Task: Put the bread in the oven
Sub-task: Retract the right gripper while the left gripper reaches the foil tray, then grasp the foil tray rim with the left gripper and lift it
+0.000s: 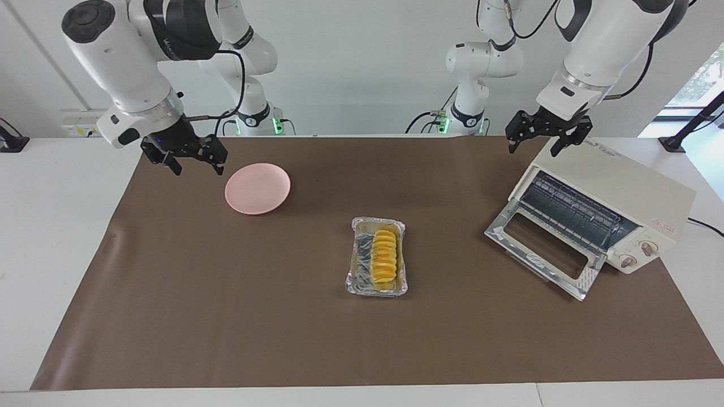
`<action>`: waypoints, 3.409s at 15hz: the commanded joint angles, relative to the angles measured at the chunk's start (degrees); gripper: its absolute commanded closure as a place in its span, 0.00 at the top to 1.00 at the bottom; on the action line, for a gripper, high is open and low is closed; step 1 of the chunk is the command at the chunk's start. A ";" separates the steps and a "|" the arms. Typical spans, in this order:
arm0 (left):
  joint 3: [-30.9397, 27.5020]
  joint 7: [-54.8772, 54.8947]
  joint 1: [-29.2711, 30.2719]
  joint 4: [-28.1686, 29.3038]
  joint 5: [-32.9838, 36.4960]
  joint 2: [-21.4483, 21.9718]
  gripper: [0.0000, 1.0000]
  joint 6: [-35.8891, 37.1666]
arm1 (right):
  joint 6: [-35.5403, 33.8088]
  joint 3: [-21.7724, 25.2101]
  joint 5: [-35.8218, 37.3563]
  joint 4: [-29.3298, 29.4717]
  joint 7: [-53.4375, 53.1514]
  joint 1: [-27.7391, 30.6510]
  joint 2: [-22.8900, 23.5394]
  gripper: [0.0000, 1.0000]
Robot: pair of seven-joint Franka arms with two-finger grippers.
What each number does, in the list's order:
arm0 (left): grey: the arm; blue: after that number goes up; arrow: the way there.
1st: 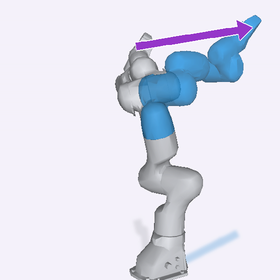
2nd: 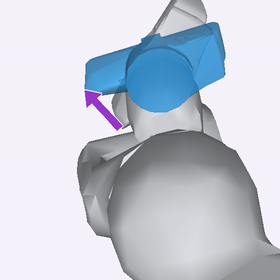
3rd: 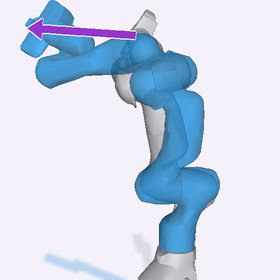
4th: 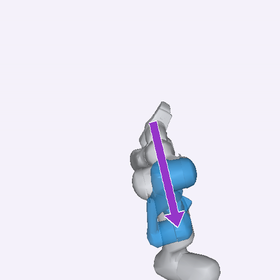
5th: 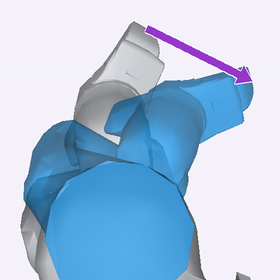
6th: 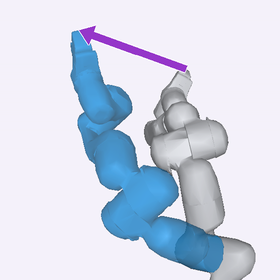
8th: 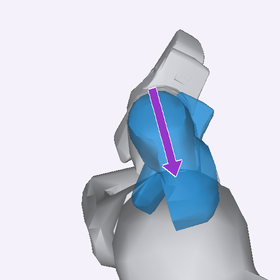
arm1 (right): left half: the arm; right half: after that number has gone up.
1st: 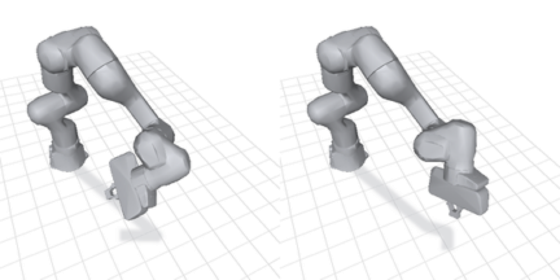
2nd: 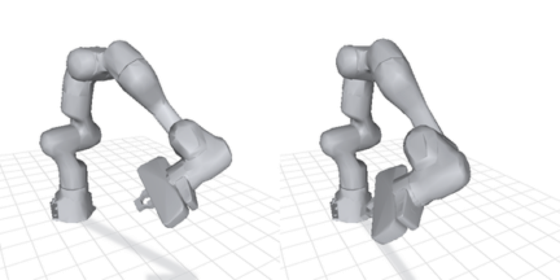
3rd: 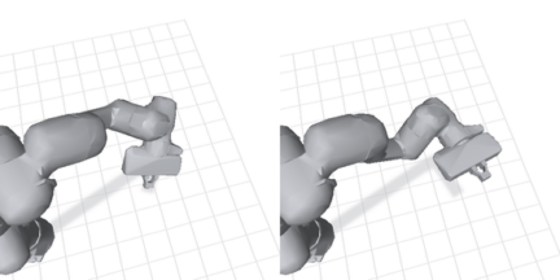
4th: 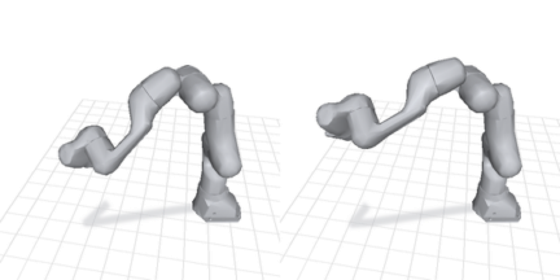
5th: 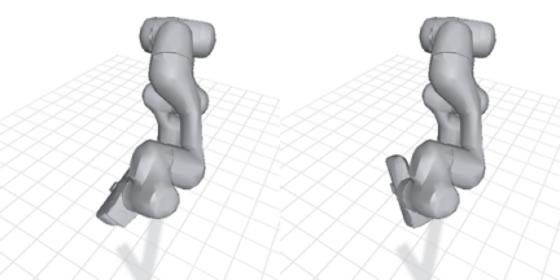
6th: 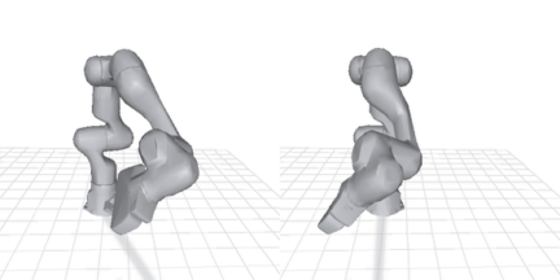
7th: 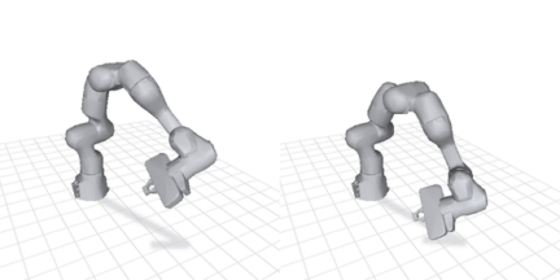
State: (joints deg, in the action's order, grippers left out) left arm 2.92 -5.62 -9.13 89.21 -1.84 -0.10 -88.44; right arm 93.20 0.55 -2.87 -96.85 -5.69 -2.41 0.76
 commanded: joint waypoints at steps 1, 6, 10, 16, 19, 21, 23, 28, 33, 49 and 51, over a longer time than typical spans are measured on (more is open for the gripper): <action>-0.20 -4.31 -2.12 0.10 -0.09 -0.15 1.00 -2.27 | 4.97 -0.73 1.11 -5.55 1.56 1.44 -2.96 1.00; -0.37 -5.19 -9.74 -10.25 -2.82 -12.52 1.00 -0.95 | 4.89 -0.64 1.72 -4.05 1.65 2.50 -2.26 1.00; -0.99 -12.04 -16.61 -26.27 -3.08 -27.65 1.00 1.96 | 4.10 -0.64 4.10 -3.00 2.17 2.59 -1.73 1.00; -3.02 -21.78 -26.10 -30.15 -3.18 -35.75 1.00 -2.96 | 3.83 -0.73 4.01 -3.43 2.17 2.41 -1.99 1.00; -4.33 -29.34 -30.68 -28.22 -2.03 -38.30 1.00 -8.40 | 3.57 -0.73 4.01 -3.61 2.09 2.41 -2.17 1.00; -4.42 -30.07 -31.38 -26.54 -2.03 -41.02 1.00 -14.55 | 3.22 -0.82 4.01 -3.52 2.08 2.32 -2.78 1.00; -4.33 -30.42 -31.30 -25.76 -2.12 -41.47 1.00 -17.29 | 3.22 -0.82 4.01 -3.52 2.08 2.15 -2.87 1.00; -4.42 -33.14 -31.65 -25.66 -2.03 -44.72 1.00 -19.93 | 3.22 -0.82 4.01 -3.52 2.08 2.32 -2.87 1.00; -4.24 -36.39 -31.74 -24.53 -2.29 -44.55 0.46 -20.81 | 3.22 -0.82 4.01 -3.52 2.08 2.32 -2.87 1.00; -4.33 -39.73 -31.48 -21.44 -2.56 -43.93 0.00 -22.05 | 3.22 -0.82 4.01 -3.52 2.08 2.24 -2.87 1.00; -4.86 -40.87 -31.48 -21.71 -3.61 -42.79 0.00 -20.38 | 3.22 -0.82 4.01 -3.52 2.08 2.24 -2.87 1.00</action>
State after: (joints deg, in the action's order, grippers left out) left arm -0.93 -44.98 -40.38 66.22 -4.25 -45.11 -110.51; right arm 97.05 0.26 0.15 -100.03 -5.21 -0.83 -1.35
